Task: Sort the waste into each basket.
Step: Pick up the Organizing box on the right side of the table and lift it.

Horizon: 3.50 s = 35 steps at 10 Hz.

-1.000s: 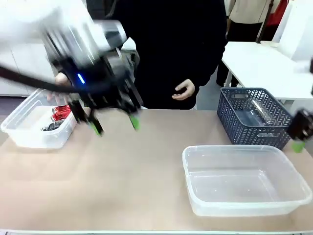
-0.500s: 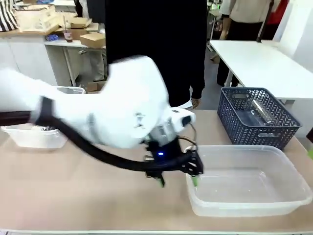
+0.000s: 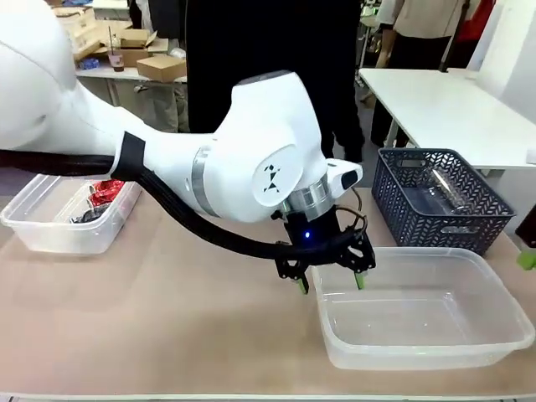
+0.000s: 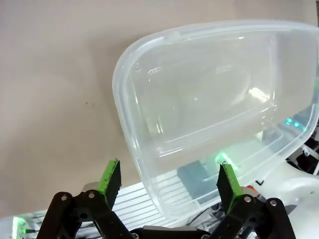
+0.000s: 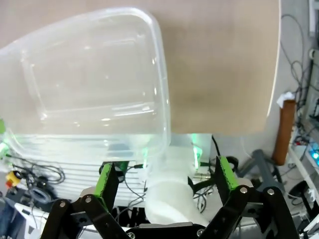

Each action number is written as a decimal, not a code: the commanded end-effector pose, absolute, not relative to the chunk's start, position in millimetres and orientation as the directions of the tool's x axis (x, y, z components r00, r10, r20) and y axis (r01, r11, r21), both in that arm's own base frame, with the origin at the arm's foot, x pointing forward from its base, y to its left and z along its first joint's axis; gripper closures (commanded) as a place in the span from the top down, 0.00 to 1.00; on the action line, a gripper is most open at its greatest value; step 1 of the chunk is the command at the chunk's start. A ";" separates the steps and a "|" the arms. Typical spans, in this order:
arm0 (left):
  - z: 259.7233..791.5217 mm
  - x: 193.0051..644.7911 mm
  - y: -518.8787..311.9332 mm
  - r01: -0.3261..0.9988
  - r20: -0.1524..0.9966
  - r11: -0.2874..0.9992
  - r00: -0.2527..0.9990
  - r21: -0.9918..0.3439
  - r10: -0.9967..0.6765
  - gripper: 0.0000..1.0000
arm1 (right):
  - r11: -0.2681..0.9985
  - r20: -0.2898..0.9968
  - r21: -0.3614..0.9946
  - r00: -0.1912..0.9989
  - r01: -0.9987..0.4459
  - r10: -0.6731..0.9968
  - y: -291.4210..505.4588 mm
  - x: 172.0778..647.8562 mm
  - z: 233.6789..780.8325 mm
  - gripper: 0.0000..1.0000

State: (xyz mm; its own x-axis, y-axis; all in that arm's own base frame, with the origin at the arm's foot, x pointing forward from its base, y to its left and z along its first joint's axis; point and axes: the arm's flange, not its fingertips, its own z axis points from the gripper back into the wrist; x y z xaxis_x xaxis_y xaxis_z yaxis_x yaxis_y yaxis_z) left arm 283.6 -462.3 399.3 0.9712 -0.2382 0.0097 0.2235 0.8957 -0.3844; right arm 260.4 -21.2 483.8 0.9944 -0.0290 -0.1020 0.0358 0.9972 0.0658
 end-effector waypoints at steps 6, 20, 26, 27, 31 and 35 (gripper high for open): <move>372.4 295.6 -464.9 0.137 -0.064 0.944 0.984 -0.299 -0.163 1.00 | 0.982 -0.079 0.154 0.989 -0.113 0.126 -10.4 311.6 346.9 1.00; 365.8 300.0 -463.2 0.139 -0.072 0.946 0.983 -0.293 -0.167 0.00 | 0.987 -0.264 0.086 0.952 -0.138 0.156 8.1 288.7 352.5 0.00; 386.0 298.2 -448.0 0.157 -0.041 0.940 0.983 -0.303 -0.177 0.00 | 0.993 -0.254 0.089 0.963 -0.072 0.093 5.9 291.8 364.1 0.00; 404.5 300.2 -438.4 0.164 -0.023 0.943 0.984 -0.291 -0.178 0.00 | 0.994 -0.266 0.088 0.960 -0.067 0.088 11.7 292.5 390.2 0.00; 492.8 304.9 -384.1 0.181 -0.002 0.959 0.983 -0.219 -0.186 0.00 | 1.000 -0.226 0.007 0.974 -0.028 0.029 46.9 316.6 523.6 0.00; 568.9 284.0 -291.9 0.045 0.118 0.970 0.993 -0.237 -0.017 0.00 | 0.999 -0.176 0.006 0.983 -0.053 0.053 95.4 377.5 595.0 0.00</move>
State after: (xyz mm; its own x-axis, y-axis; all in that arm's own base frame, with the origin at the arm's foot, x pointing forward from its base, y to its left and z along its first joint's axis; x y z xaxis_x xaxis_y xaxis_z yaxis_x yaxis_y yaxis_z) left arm 287.7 -332.7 572.9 0.9926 -0.0557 0.1078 0.0833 0.9589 -0.2711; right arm 357.6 108.6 589.1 0.9871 0.0799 -0.1388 -0.0721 0.9956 0.0602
